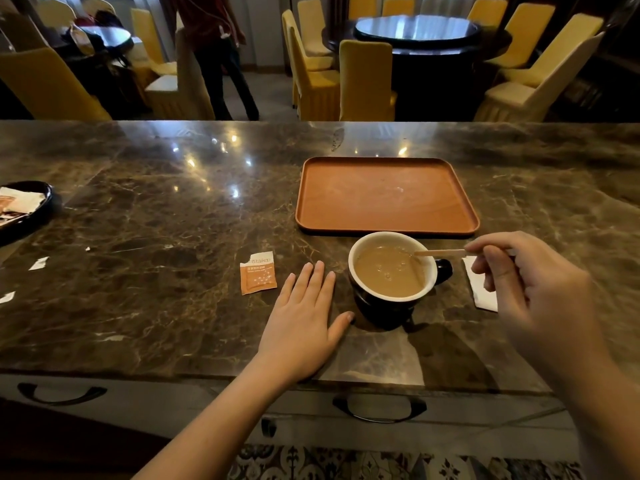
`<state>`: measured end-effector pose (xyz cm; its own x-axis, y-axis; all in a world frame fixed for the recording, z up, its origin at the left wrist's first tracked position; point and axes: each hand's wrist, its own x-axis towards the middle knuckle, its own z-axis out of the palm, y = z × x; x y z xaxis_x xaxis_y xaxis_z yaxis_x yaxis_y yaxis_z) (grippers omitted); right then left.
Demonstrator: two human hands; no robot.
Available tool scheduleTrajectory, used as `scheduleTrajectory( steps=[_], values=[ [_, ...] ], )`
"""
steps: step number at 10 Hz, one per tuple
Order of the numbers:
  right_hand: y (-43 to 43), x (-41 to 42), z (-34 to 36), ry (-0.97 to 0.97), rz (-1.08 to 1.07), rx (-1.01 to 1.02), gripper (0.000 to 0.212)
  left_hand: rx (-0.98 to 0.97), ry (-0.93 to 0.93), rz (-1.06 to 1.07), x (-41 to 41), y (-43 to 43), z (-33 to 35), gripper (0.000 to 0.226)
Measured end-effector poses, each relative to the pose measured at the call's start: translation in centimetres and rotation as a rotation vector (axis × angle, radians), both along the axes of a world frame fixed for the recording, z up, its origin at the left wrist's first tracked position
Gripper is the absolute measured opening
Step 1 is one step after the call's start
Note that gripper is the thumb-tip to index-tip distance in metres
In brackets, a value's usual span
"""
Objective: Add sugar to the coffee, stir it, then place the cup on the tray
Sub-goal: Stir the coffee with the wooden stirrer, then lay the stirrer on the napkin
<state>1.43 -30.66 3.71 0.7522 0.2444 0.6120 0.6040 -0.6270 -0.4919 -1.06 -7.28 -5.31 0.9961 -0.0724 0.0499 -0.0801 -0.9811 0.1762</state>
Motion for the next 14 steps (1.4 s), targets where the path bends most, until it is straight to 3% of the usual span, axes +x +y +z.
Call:
scheduleTrajectory(
  steps=[8,10,12,13,14],
  values=[
    [-1.1,-1.5,-0.3,0.009,-0.102,0.118,0.021,0.028,-0.016,-0.002,0.1,0.1,-0.4,0.074],
    [-1.6,-2.3,0.5,0.036,-0.138,0.239,0.021,0.03,-0.024,-0.003,0.1,0.1,-0.3,0.074],
    [-4.2,-1.4,0.1,0.172,-0.064,0.534,0.025,0.034,-0.032,-0.001,0.2,0.0,-0.3,0.076],
    [-6.4,-1.0,-0.8,0.251,-0.11,0.53,0.04,0.026,-0.022,0.002,0.2,0.0,-0.2,0.075],
    [-7.9,-1.1,-2.1,0.202,-0.233,0.365,0.04,0.035,-0.025,-0.002,0.2,0.0,-0.1,0.077]
  ],
)
